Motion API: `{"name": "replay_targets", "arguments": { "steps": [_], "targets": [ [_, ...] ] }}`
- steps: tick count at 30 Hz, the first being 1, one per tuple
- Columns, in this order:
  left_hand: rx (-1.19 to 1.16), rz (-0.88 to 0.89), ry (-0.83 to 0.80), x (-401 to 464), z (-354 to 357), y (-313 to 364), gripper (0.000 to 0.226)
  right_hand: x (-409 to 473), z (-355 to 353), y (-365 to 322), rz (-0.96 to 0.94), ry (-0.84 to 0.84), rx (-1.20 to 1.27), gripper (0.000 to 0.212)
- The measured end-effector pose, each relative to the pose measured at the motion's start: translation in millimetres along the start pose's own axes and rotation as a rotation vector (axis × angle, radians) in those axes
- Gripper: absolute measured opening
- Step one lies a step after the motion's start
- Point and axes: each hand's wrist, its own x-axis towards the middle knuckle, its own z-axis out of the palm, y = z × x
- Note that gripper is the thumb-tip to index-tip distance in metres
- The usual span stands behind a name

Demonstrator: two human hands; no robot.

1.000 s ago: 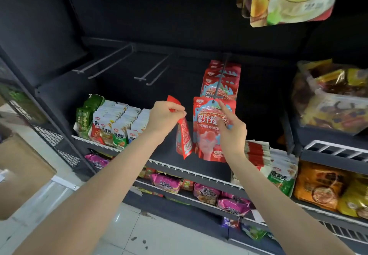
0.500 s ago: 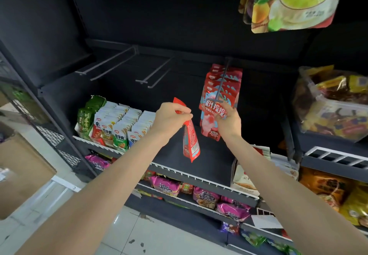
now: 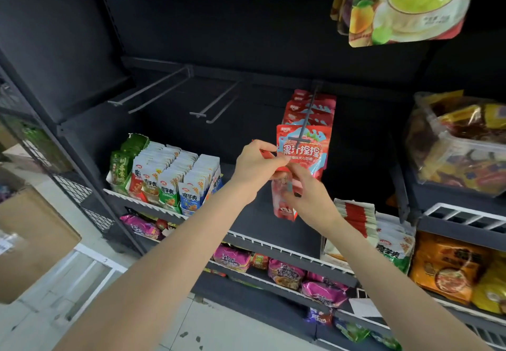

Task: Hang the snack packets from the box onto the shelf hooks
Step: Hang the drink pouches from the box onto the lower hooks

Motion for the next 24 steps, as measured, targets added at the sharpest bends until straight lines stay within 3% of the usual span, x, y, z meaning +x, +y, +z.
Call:
{"name": "replay_targets", "arguments": {
  "steps": [2, 5, 8, 10, 12, 16, 24],
  "targets": [
    [-0.038, -0.002, -0.042, -1, 6, -1, 0.031, 2, -2, 4, 0.028, 0.115, -0.089, 0.032],
    [-0.102, 0.046, -0.094, -5, 12, -6, 0.029, 5, -7, 14, 0.147, 0.25, 0.056, 0.022],
    [0.142, 0.186, 0.073, 2, 8, -15, 0.035, 9, -10, 19, 0.343, 0.345, 0.385, 0.015],
    [0.289, 0.185, 0.162, 8, 6, -20, 0.044, 11, -11, 19, 0.433, 0.347, 0.539, 0.019],
    [0.284, 0.121, 0.138, 16, 5, -24, 0.046, 13, -11, 19, 0.436, 0.316, 0.583, 0.015],
    [0.304, 0.109, 0.096, 27, 7, -26, 0.024, 17, -8, 15, 0.397, 0.332, 0.575, 0.015],
    [0.293, 0.103, 0.063, 33, 14, -32, 0.023, 25, -11, 21, 0.453, 0.413, 0.556, 0.02]
  ]
}}
